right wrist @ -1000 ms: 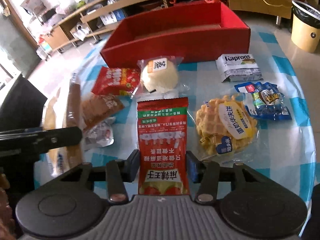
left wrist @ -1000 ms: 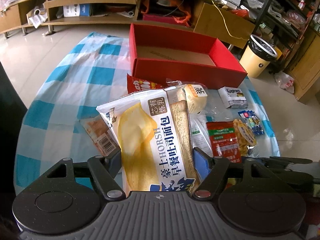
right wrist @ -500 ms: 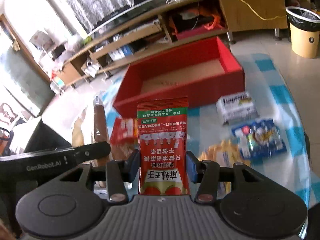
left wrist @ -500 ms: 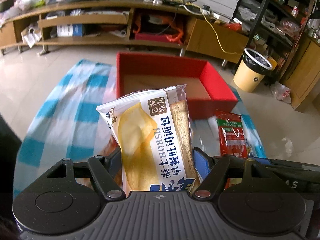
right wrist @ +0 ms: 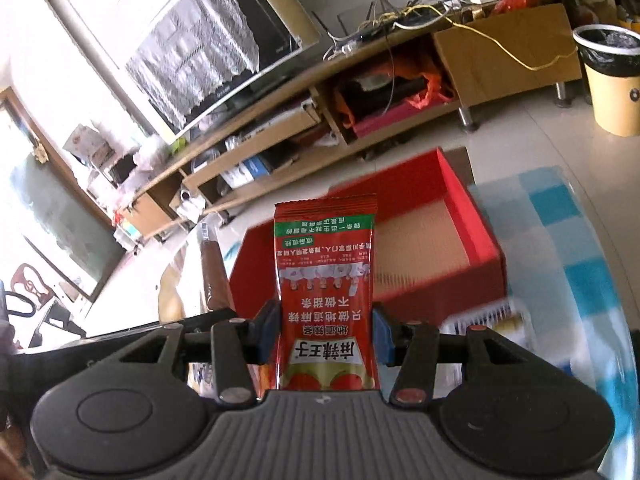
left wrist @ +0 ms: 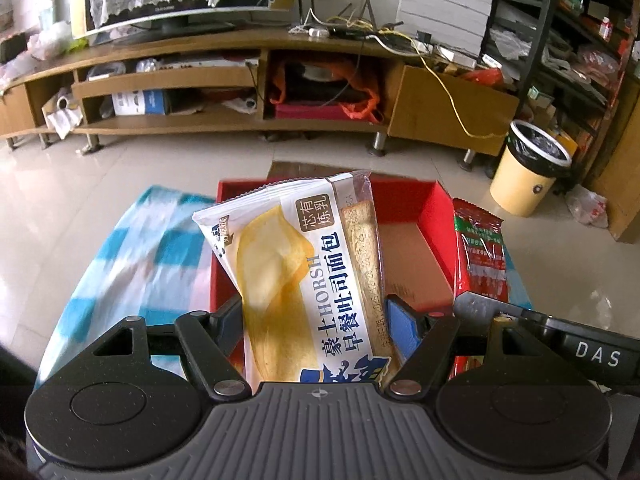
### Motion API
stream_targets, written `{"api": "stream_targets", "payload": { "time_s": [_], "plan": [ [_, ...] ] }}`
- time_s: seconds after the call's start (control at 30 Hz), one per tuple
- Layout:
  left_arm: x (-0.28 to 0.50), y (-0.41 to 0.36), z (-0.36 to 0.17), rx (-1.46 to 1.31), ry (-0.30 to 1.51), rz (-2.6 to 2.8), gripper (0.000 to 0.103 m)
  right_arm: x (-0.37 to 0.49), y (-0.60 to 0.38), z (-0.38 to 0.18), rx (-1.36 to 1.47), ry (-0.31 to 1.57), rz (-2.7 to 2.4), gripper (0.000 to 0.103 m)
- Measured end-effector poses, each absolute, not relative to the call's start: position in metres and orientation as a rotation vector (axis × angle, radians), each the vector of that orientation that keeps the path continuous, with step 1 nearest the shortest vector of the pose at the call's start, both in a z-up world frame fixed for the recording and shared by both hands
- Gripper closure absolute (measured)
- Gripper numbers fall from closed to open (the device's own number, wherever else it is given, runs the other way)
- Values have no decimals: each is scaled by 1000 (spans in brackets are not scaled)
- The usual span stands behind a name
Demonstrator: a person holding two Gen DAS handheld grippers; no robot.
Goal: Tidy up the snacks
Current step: 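Lower both held packs into the red box and open both tools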
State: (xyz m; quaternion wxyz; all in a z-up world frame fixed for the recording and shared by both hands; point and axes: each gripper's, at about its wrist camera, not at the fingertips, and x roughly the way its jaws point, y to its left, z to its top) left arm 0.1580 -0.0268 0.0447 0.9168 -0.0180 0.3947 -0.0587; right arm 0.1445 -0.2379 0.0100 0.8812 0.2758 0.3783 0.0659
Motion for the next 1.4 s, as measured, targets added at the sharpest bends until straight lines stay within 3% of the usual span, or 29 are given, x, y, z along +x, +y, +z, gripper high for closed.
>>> {"api": "stream_targets", "payload": {
  "time_s": [0.43, 0.57, 0.9, 1.4],
  "plan": [
    [234, -49, 18, 37, 783, -64, 26, 228, -276, -27, 572, 732, 78, 58],
    [245, -50, 0, 53, 820, -64, 41, 244, -273, -44, 551, 767, 74, 61],
    [234, -49, -18, 138, 864, -50, 30, 247, -257, -66, 461, 870, 76, 64],
    [228, -32, -34, 96, 970, -53, 28, 237, -250, -65, 424, 965, 79, 63]
  ]
}}
